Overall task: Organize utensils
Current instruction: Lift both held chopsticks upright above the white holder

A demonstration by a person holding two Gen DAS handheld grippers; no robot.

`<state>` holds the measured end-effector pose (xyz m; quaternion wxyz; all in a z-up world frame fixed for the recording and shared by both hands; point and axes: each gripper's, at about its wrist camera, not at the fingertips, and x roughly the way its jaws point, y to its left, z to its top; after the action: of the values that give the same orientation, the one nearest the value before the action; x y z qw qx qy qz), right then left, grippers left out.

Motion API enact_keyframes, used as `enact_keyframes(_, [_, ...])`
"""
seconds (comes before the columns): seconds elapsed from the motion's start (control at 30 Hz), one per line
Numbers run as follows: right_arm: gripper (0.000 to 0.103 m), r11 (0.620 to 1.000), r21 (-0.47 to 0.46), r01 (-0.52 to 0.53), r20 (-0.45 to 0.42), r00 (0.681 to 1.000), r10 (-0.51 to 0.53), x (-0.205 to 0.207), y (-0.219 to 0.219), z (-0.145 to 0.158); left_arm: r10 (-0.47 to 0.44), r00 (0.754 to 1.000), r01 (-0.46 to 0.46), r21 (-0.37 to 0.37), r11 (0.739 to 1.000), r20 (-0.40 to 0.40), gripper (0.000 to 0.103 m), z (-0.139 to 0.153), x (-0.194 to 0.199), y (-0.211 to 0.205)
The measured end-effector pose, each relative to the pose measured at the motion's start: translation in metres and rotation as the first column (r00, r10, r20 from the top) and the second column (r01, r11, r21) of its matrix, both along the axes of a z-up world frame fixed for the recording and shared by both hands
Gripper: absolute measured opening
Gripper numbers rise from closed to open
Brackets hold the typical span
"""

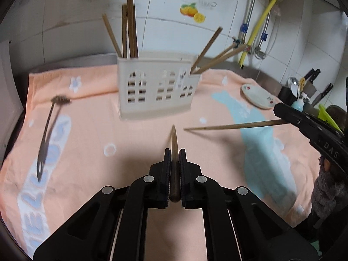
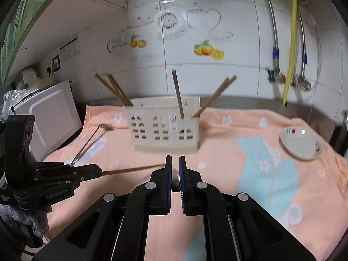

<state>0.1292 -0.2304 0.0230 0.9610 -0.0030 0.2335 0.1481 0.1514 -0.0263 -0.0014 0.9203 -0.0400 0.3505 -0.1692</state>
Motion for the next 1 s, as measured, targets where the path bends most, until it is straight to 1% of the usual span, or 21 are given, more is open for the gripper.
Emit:
enact_keyframes(0.33, [0.007, 1.0, -0.024, -0.018, 0.025, 1.0, 0.018, 0.029, 0.004, 0.031, -0.032, 0.997, 0.031, 0.017, 0.999, 0.066, 0.006, 0.033, 0.016, 0.0])
enact_keyframes(0.5, [0.007, 1.0, -0.017, -0.019, 0.06, 0.998, 0.02, 0.038, 0.003, 0.053, -0.042, 0.994, 0.04, 0.023, 0.999, 0.099, 0.006, 0.052, 0.026, 0.0])
enact_keyframes(0.6, [0.007, 1.0, -0.02, -0.012, 0.097, 0.995, 0.014, 0.041, 0.003, 0.069, -0.043, 0.991, 0.04, 0.024, 0.999, 0.129, 0.006, 0.067, 0.03, 0.0])
enact_keyframes(0.87, [0.007, 1.0, -0.016, 0.0, 0.189, 0.982, 0.003, 0.051, 0.003, 0.109, -0.047, 0.97, 0.041, 0.028, 0.999, 0.237, 0.006, 0.117, 0.037, -0.005])
enact_keyframes(1.0, [0.007, 1.0, -0.016, 0.007, 0.224, 0.975, -0.003, 0.06, 0.004, 0.123, -0.03, 0.954, 0.031, 0.0, 1.0, 0.299, 0.006, 0.144, 0.043, -0.002])
